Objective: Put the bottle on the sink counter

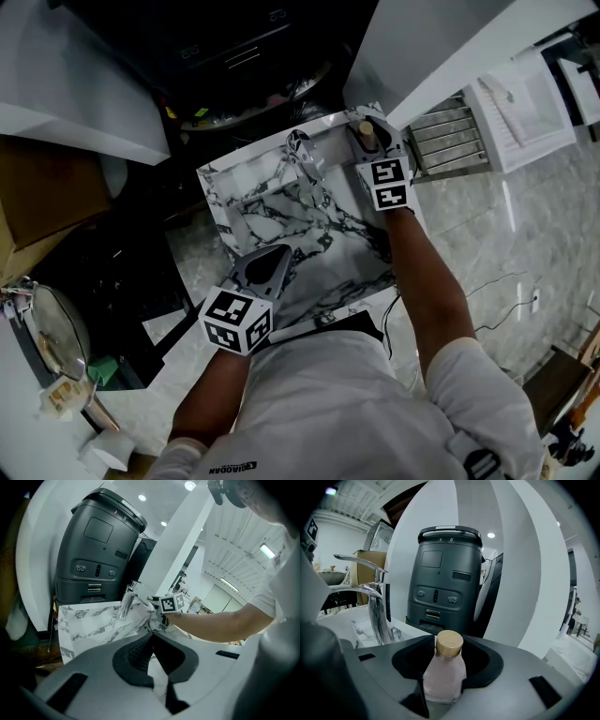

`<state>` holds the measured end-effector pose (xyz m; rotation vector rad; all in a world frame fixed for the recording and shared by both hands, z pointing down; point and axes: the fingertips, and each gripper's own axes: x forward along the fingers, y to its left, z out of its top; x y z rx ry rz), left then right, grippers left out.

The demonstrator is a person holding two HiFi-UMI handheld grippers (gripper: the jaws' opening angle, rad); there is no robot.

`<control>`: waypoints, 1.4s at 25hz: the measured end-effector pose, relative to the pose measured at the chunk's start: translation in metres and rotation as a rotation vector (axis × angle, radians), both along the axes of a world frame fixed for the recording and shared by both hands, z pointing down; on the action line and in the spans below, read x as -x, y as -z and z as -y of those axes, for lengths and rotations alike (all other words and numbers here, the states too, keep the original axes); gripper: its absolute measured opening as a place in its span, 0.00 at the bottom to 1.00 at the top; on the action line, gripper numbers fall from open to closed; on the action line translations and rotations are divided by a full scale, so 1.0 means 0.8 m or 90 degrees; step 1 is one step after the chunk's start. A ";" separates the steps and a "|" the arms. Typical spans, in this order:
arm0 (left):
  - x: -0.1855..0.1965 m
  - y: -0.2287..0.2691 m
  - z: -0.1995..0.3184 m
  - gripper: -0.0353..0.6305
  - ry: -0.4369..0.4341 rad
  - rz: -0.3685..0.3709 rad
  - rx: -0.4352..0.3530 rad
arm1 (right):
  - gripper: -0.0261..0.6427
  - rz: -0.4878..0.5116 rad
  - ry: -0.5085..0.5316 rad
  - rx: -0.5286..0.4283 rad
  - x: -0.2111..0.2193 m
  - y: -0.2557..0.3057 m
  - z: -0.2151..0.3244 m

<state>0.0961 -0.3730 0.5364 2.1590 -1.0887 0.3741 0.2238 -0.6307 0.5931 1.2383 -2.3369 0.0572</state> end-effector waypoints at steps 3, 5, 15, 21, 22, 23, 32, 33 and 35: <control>0.002 0.001 -0.004 0.07 0.000 -0.001 -0.002 | 0.33 -0.007 -0.004 0.001 0.000 0.000 -0.003; 0.004 0.002 -0.007 0.07 -0.002 -0.001 -0.003 | 0.34 -0.007 -0.007 0.004 0.000 0.001 -0.007; 0.010 0.007 -0.022 0.07 -0.012 -0.005 -0.010 | 0.34 -0.004 -0.033 0.004 -0.014 0.008 -0.030; 0.016 0.016 -0.032 0.08 -0.017 -0.009 -0.020 | 0.34 -0.008 -0.050 0.005 -0.021 0.012 -0.045; 0.017 0.018 -0.034 0.07 -0.018 -0.010 -0.021 | 0.34 -0.006 -0.053 0.006 -0.020 0.014 -0.048; 0.018 0.019 -0.036 0.07 -0.019 -0.010 -0.022 | 0.34 -0.003 -0.056 0.006 -0.020 0.016 -0.051; 0.029 0.027 -0.051 0.08 -0.036 -0.015 -0.034 | 0.34 -0.012 -0.084 0.003 -0.027 0.025 -0.080; 0.029 0.028 -0.054 0.07 -0.039 -0.016 -0.035 | 0.34 -0.009 -0.088 0.006 -0.028 0.026 -0.085; 0.029 0.030 -0.058 0.07 -0.047 -0.018 -0.037 | 0.33 -0.001 -0.095 0.013 -0.029 0.028 -0.095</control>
